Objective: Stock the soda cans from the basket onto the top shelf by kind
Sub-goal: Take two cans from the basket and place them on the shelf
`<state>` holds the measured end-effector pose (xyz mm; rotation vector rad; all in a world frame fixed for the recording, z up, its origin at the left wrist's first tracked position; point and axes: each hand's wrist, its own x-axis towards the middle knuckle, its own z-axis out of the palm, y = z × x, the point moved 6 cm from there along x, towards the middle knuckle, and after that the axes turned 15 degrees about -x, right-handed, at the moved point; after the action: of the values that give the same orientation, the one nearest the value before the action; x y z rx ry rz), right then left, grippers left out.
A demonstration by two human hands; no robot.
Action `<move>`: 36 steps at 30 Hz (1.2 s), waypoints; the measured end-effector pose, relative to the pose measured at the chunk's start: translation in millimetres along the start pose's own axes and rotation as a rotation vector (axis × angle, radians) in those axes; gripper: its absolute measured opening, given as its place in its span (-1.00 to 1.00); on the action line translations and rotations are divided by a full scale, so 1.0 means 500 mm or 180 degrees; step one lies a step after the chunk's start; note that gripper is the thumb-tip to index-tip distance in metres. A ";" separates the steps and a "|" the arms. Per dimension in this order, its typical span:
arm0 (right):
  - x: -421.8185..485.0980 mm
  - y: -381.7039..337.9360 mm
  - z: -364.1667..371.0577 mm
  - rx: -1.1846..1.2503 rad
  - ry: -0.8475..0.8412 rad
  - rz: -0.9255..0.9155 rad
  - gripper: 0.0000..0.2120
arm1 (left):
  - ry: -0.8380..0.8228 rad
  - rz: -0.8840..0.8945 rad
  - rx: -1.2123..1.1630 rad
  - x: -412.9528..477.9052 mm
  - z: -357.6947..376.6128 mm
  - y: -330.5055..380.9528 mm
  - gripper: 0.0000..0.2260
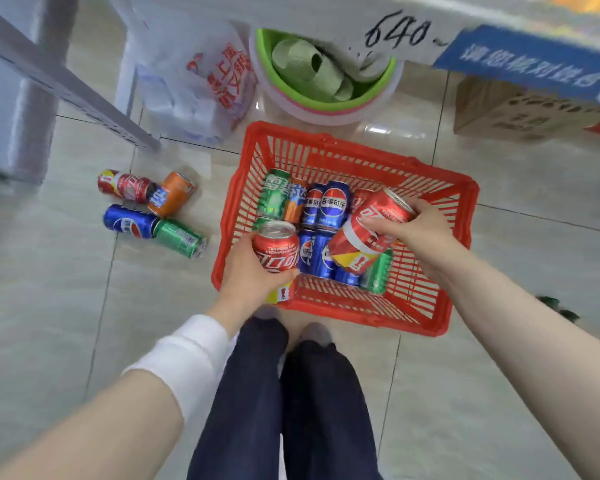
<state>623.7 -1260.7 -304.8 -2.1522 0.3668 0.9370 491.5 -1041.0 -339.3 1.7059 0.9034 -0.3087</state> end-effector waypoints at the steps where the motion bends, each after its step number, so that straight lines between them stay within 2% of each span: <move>1: -0.042 -0.009 -0.014 0.0021 -0.0006 -0.0009 -0.44 | -0.0027 0.0003 -0.0060 -0.036 -0.020 0.024 -0.26; 4: -0.178 -0.057 -0.062 0.0124 -0.0062 -0.0101 -0.40 | -0.0187 -0.0136 -0.0471 -0.153 -0.081 0.113 -0.20; 6: -0.273 -0.095 -0.099 0.0280 -0.0129 -0.0120 -0.33 | -0.0315 -0.0227 -0.0870 -0.237 -0.123 0.183 -0.26; 10: -0.454 -0.188 -0.177 0.0604 -0.0180 -0.0240 -0.17 | -0.0432 -0.0070 -0.1373 -0.391 -0.215 0.337 -0.38; 13: -0.575 -0.271 -0.221 0.0753 -0.0160 -0.0504 -0.28 | -0.0457 0.0186 -0.1548 -0.486 -0.281 0.437 -0.49; 17: -0.712 -0.375 -0.252 0.0867 0.0026 -0.0908 -0.28 | -0.0505 0.0459 -0.1741 -0.578 -0.363 0.547 -0.46; 21: -0.830 -0.474 -0.266 0.0966 0.0276 -0.1287 -0.43 | -0.0619 0.0819 -0.1804 -0.644 -0.454 0.643 -0.51; 27: -0.966 -0.616 -0.286 0.0985 0.0514 -0.1773 -0.27 | -0.0566 0.1532 -0.1722 -0.716 -0.584 0.776 -0.43; 30: -1.020 -0.679 -0.308 0.0906 0.0569 -0.1990 -0.39 | -0.0612 0.1855 -0.1657 -0.743 -0.624 0.845 -0.44; 33: -1.056 -0.733 -0.336 0.0852 0.0571 -0.2126 -0.37 | -0.0618 0.2098 -0.1623 -0.765 -0.642 0.920 -0.48; 36: -1.077 -0.788 -0.374 0.0838 0.0606 -0.2307 -0.41 | -0.0640 0.2264 -0.1529 -0.778 -0.648 0.990 -0.39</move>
<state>549.0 -1147.6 374.5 -1.9062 -0.1948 0.2568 499.6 -945.2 362.0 1.4030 0.1603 0.2020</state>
